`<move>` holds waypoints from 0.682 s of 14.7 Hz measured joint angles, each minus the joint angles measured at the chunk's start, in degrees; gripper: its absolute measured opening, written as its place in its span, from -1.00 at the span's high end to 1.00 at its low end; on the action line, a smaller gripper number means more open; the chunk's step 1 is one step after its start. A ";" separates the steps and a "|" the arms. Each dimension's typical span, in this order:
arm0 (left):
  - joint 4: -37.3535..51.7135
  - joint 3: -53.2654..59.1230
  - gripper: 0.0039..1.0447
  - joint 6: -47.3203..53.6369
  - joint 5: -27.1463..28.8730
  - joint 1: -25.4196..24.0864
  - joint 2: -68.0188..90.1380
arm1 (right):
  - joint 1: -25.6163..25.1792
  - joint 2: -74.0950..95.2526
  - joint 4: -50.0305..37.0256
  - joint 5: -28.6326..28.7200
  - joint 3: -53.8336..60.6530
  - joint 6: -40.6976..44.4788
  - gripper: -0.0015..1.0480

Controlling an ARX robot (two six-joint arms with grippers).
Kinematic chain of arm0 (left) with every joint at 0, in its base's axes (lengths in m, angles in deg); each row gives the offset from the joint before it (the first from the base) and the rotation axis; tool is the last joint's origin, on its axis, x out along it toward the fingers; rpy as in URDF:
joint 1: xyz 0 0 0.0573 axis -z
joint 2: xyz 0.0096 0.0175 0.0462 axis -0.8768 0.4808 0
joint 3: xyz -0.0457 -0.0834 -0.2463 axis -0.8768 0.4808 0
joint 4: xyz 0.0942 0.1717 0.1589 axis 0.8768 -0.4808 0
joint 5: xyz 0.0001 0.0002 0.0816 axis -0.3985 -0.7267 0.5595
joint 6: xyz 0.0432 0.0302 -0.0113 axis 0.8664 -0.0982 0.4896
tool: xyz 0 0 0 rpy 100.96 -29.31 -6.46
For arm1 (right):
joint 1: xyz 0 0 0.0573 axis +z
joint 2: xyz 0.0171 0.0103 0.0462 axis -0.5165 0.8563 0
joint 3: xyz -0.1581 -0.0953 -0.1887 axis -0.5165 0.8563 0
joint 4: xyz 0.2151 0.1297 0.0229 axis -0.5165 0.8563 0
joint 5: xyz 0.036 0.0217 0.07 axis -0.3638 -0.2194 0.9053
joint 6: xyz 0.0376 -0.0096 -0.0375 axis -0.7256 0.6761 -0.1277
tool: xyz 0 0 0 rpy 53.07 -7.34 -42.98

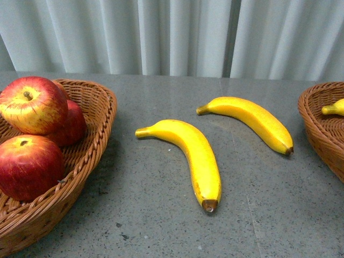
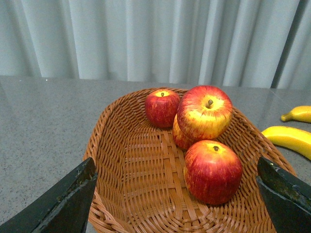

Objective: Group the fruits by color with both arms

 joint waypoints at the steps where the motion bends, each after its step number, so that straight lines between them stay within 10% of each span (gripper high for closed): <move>1: 0.00 0.00 -0.88 -0.02 0.00 0.00 0.00 | 2.67 7.67 2.60 0.11 -4.87 0.94 -0.87; 10: 0.00 0.00 -0.88 0.00 -0.02 0.00 0.00 | 10.54 39.52 32.37 0.92 -33.11 7.80 -0.87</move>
